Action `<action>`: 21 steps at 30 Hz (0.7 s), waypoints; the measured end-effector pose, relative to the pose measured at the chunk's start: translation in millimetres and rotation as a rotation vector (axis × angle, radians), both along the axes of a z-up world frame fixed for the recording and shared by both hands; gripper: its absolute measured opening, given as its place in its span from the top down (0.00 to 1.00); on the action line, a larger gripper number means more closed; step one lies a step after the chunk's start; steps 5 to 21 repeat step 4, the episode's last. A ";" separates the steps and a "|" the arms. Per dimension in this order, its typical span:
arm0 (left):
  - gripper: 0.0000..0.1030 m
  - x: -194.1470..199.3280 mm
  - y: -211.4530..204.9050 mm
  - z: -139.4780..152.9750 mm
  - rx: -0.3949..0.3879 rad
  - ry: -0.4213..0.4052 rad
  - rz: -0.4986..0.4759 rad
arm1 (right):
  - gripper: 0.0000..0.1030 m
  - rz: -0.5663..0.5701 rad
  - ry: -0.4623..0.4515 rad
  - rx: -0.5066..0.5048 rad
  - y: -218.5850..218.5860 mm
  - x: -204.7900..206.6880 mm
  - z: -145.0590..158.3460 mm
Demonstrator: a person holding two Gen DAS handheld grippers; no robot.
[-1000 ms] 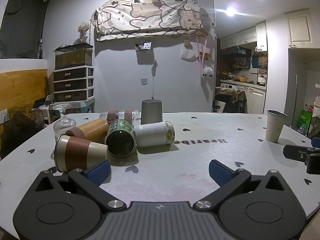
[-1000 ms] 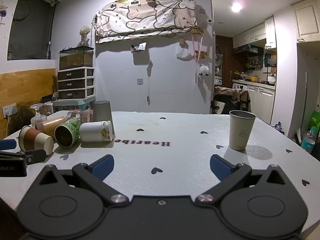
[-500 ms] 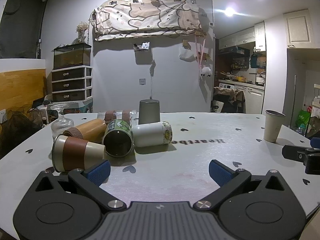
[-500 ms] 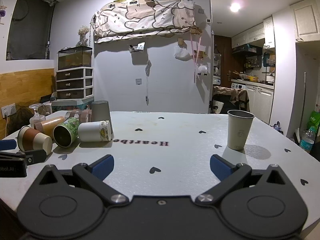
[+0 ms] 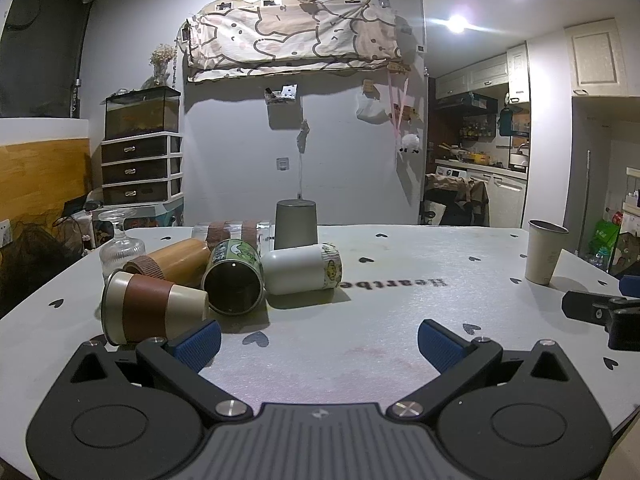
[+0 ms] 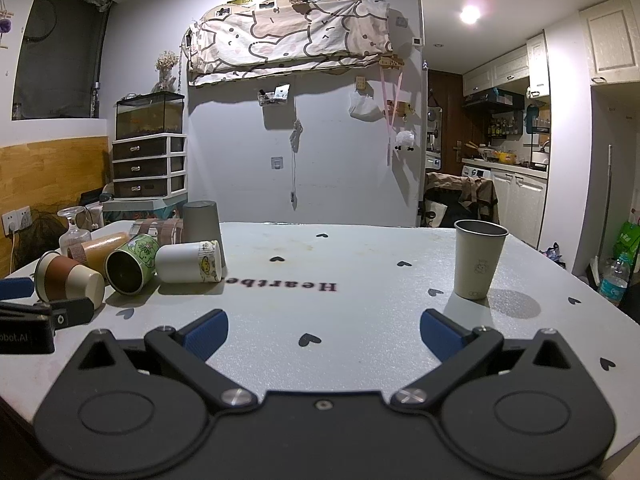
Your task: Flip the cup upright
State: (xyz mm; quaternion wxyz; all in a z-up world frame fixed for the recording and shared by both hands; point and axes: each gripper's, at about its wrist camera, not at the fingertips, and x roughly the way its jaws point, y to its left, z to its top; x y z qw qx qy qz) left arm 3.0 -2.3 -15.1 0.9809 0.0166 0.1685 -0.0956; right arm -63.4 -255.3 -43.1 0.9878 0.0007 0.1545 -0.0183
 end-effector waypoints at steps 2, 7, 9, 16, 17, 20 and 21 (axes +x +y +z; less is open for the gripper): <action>0.00 -0.5 -1.9 0.3 0.000 0.000 -0.004 | 0.00 0.000 0.000 0.000 0.2 0.0 0.0; 0.00 0.1 -3.2 0.2 0.000 0.002 -0.009 | 0.00 -0.003 -0.001 0.000 -1.9 0.5 0.2; 0.00 0.1 -3.2 0.2 0.000 0.002 -0.009 | 0.00 -0.003 -0.001 0.000 -1.9 0.5 0.2; 0.00 0.1 -3.2 0.2 0.000 0.002 -0.009 | 0.00 -0.003 -0.001 0.000 -1.9 0.5 0.2; 0.00 0.1 -3.2 0.2 0.000 0.002 -0.009 | 0.00 -0.003 -0.001 0.000 -1.9 0.5 0.2; 0.00 0.1 -3.2 0.2 0.000 0.002 -0.009 | 0.00 -0.003 -0.001 0.000 -1.9 0.5 0.2; 0.00 0.1 -3.2 0.2 0.000 0.002 -0.009 | 0.00 -0.003 -0.001 0.000 -1.9 0.5 0.2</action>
